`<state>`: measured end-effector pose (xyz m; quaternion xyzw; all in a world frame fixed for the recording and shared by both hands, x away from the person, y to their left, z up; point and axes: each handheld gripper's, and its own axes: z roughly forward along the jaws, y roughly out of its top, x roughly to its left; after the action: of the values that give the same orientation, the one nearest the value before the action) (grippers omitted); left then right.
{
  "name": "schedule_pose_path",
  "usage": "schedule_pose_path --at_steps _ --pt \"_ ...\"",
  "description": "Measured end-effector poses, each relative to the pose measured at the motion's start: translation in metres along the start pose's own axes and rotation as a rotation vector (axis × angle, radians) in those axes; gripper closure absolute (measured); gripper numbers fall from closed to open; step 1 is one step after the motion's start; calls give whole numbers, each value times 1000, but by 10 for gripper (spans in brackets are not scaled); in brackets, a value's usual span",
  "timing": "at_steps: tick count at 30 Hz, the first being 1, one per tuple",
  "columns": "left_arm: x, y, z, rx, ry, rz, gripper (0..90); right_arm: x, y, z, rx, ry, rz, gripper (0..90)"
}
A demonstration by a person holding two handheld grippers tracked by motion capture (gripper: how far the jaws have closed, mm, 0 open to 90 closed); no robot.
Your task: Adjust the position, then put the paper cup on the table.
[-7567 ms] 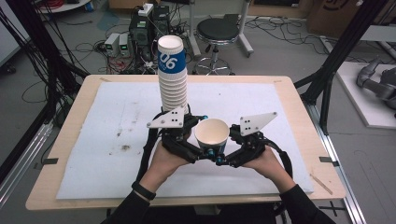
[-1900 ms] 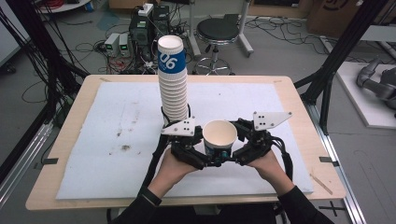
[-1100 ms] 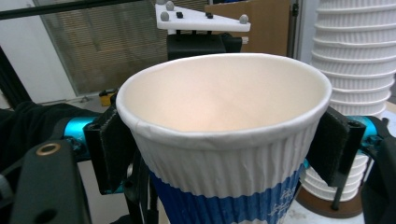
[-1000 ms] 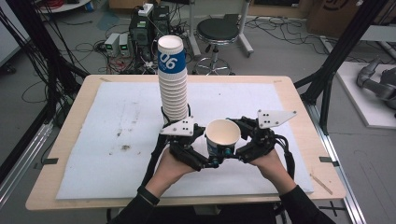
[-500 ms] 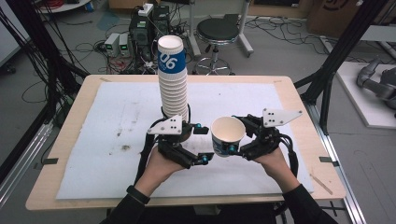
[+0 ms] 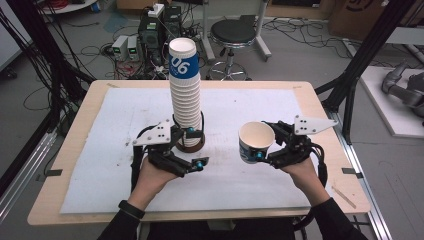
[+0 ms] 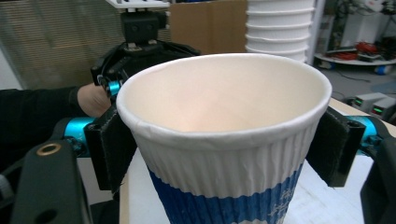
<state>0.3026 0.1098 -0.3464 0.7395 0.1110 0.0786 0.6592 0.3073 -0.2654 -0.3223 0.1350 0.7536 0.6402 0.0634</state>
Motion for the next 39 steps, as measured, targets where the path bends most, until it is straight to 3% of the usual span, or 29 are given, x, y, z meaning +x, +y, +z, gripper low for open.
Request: schedule_pose_path --at_steps 4,12,39 --pt "8 -7 -18 -4 71 -8 157 -4 -4 -9 -9 -35 14 205" --pt "14 -17 -36 -35 145 -42 155 -11 -7 -16 -31 -71 22 205" --pt "10 -16 -34 -25 182 -27 157 -13 -6 -29 -43 -112 0 207"
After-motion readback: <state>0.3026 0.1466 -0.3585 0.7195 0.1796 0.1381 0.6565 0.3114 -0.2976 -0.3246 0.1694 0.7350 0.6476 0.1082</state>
